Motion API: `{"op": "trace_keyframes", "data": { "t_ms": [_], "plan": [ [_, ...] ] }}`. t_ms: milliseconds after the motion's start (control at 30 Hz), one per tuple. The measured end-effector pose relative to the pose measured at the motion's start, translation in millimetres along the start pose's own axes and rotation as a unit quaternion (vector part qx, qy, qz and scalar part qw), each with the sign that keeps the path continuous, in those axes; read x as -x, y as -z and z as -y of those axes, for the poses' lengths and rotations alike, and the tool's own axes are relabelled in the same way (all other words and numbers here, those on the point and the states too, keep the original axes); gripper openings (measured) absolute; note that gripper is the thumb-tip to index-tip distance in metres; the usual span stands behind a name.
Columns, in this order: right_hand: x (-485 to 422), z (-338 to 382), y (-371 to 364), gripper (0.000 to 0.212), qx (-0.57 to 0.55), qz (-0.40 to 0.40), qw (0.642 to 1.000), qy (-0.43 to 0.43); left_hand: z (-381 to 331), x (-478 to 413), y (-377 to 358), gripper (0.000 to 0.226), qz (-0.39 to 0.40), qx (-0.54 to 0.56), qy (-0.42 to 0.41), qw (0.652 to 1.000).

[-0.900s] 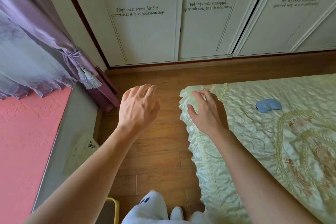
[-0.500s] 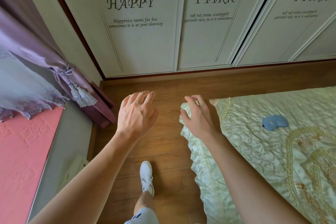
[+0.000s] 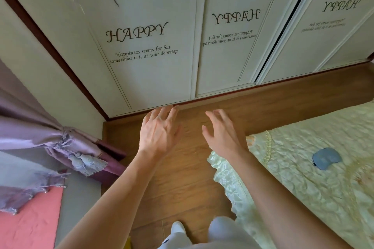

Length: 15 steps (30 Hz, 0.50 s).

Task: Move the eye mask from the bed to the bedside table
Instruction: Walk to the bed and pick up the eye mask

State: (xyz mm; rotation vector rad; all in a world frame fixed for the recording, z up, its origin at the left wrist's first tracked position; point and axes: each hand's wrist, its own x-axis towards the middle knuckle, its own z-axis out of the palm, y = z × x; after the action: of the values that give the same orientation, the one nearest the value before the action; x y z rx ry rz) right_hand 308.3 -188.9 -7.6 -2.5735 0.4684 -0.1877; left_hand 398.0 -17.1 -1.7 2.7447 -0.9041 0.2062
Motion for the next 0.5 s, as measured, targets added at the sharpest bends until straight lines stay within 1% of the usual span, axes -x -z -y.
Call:
{"op": "trace_keyframes", "data": {
  "t_ms": [200,300,400,500],
  "plan": [
    [-79.5,-17.7,-3.7,0.047,0.030,-0.016,0.999,-0.033,10.2,-88.5,-22.5,0.048,0.007,0.002,-0.040,0.999],
    [-122.5,-34.4,-2.2,0.050,0.064,-0.019,0.996,-0.058,8.5,-143.4,-42.5,0.049,0.021,0.007,-0.063,0.998],
    [-169.9,-58.0,1.8,0.053,0.075,-0.034,0.994,-0.071,-5.9,-203.6,-63.6,0.048,0.033,0.014,-0.082,0.996],
    [-222.1,-86.7,14.9,0.052,0.094,-0.048,0.991,-0.084,-29.4,-266.3,-80.6,0.048,0.050,0.007,-0.118,0.992]
  ]
}}
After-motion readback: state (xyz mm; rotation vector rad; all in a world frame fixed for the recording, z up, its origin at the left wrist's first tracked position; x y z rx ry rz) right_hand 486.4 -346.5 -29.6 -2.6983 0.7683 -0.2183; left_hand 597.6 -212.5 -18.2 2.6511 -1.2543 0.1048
